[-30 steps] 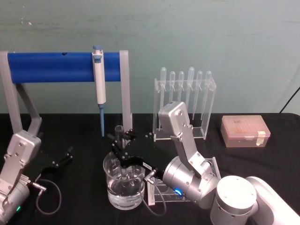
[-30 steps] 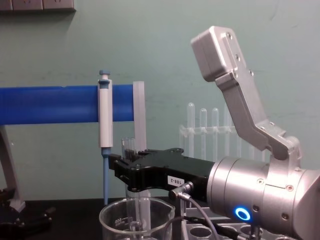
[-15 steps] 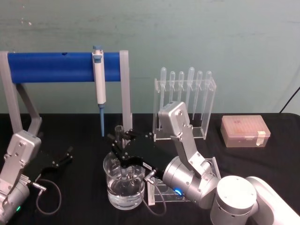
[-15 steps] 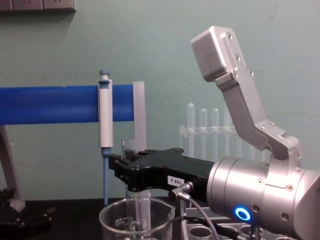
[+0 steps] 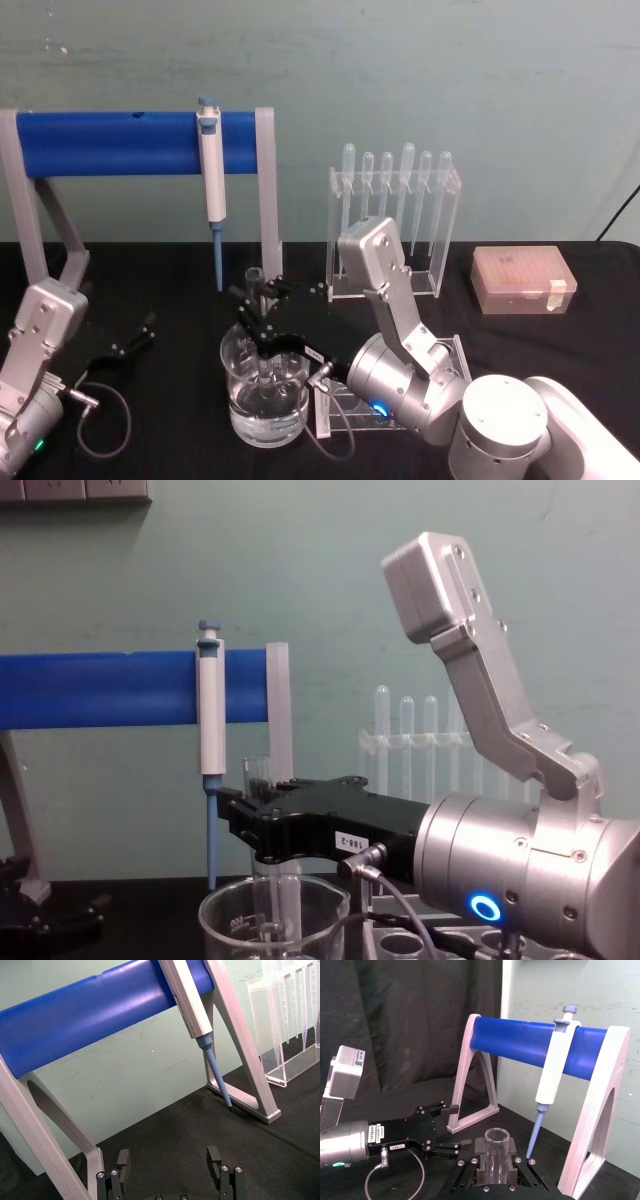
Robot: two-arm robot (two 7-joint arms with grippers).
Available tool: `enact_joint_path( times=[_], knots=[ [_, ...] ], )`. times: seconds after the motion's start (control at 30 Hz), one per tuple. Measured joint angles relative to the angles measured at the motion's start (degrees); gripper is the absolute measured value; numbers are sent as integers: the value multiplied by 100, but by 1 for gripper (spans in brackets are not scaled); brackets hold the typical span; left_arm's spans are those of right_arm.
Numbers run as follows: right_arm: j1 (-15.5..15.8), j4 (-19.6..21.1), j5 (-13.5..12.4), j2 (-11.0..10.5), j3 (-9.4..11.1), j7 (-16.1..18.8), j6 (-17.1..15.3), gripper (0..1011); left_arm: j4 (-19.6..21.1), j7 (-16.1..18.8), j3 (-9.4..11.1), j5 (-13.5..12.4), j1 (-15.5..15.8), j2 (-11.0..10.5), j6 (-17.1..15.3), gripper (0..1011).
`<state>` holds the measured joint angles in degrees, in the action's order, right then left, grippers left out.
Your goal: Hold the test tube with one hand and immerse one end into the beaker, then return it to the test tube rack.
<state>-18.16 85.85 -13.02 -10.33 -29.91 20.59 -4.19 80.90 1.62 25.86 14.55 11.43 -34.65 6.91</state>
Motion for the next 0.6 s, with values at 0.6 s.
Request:
enact_joint_path(
  times=[0.6],
  knots=[
    [0,0,0,0,0,0,0,230,0,0,0,0,0,0,0,1000]
  ],
)
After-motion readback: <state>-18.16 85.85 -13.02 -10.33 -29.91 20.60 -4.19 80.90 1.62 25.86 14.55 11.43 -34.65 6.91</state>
